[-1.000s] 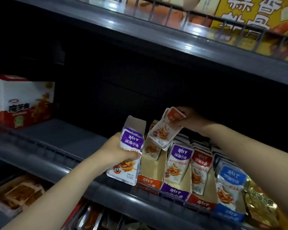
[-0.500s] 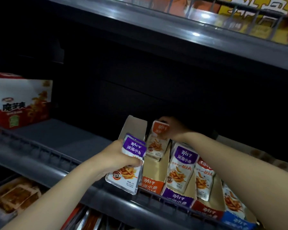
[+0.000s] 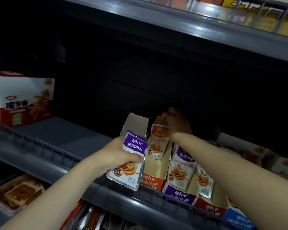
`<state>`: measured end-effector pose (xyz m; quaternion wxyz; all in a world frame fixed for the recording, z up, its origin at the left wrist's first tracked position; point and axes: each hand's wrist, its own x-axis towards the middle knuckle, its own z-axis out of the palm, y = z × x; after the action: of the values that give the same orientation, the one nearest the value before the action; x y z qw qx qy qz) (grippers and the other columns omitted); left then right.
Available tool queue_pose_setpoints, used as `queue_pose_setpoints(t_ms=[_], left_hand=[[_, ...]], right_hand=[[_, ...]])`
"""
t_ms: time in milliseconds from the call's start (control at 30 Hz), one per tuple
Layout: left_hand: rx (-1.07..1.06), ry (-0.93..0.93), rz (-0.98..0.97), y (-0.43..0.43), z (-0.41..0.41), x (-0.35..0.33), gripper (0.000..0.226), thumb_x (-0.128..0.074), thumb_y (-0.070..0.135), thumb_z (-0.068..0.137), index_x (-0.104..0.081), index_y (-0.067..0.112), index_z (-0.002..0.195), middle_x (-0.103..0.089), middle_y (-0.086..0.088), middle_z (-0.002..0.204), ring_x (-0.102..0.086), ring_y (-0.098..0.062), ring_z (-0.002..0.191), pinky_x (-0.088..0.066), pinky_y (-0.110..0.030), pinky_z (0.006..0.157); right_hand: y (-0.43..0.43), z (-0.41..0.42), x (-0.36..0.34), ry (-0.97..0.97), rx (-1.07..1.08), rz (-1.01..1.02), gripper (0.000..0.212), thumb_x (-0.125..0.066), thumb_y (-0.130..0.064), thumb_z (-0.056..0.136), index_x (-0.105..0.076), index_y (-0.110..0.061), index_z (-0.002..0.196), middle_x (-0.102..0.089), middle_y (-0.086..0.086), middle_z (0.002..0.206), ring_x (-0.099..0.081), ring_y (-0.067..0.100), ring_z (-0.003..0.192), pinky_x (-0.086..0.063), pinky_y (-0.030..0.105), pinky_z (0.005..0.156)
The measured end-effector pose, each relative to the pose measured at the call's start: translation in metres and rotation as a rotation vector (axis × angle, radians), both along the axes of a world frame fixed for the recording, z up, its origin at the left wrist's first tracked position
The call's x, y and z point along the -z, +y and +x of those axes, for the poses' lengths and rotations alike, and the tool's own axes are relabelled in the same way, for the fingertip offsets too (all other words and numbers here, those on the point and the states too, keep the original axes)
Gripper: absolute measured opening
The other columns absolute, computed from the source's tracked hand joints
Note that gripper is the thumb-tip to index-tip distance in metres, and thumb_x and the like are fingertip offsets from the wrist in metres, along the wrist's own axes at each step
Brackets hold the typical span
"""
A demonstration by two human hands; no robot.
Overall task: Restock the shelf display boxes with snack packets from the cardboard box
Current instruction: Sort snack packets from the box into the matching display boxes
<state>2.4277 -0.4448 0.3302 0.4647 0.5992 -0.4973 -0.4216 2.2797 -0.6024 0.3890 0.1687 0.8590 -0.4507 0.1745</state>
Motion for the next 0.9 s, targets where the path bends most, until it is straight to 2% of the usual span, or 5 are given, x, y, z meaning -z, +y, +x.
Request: queue_pose_setpoints(t_ms=[400,500,567,733,900], left_hand=[[-0.085,0.022,-0.122,0.01,0.001,-0.005,0.036,-0.078,0.013,0.076,-0.054,0.028,0.099,-0.07,0.005,0.083,-0.068,-0.002,0.064,-0.047,-0.012,0.05],[-0.107,-0.002,-0.248,0.016,-0.004,-0.008,0.031,-0.079,0.017,0.076,-0.058,0.029,0.096,-0.071,0.008,0.082,-0.068,0.001,0.07,-0.048,-0.009,0.053],[-0.076,-0.024,-0.297,0.019,-0.013,-0.012,0.032,-0.081,0.019,0.073,-0.061,0.027,0.097,-0.073,0.007,0.084,-0.069,-0.001,0.075,-0.051,-0.012,0.06],[0.016,-0.126,-0.354,0.025,-0.044,-0.024,0.028,-0.079,0.026,0.075,-0.065,0.026,0.099,-0.074,0.01,0.085,-0.07,-0.003,0.076,-0.055,-0.019,0.066],[0.076,-0.034,-0.335,0.028,-0.072,-0.027,0.025,-0.073,0.027,0.082,-0.059,0.02,0.102,-0.074,0.004,0.086,-0.071,-0.009,0.074,-0.052,-0.021,0.058]], right_hand=[[0.006,-0.001,-0.007,-0.278,-0.076,0.205,0.018,-0.059,-0.035,0.092,-0.063,-0.026,0.107,-0.046,-0.003,0.128,-0.048,0.018,0.117,-0.042,0.029,0.093],[0.039,-0.004,-0.02,-0.567,-0.283,0.495,0.012,-0.06,-0.043,0.09,-0.06,-0.038,0.101,-0.057,-0.011,0.116,-0.054,0.011,0.113,-0.043,0.022,0.087],[0.065,-0.012,-0.027,-0.589,-0.372,0.779,0.03,-0.063,-0.054,0.079,-0.055,-0.044,0.106,-0.062,-0.013,0.113,-0.061,0.009,0.108,-0.05,0.026,0.091],[0.1,-0.045,-0.036,-0.594,-0.482,0.991,0.037,-0.072,-0.016,0.081,-0.058,-0.027,0.114,-0.072,-0.004,0.1,-0.07,0.008,0.092,-0.056,0.019,0.071],[0.107,-0.095,-0.037,-0.728,-0.39,0.92,0.03,-0.067,-0.016,0.086,-0.061,-0.023,0.115,-0.072,-0.001,0.101,-0.07,0.014,0.09,-0.059,0.024,0.076]])
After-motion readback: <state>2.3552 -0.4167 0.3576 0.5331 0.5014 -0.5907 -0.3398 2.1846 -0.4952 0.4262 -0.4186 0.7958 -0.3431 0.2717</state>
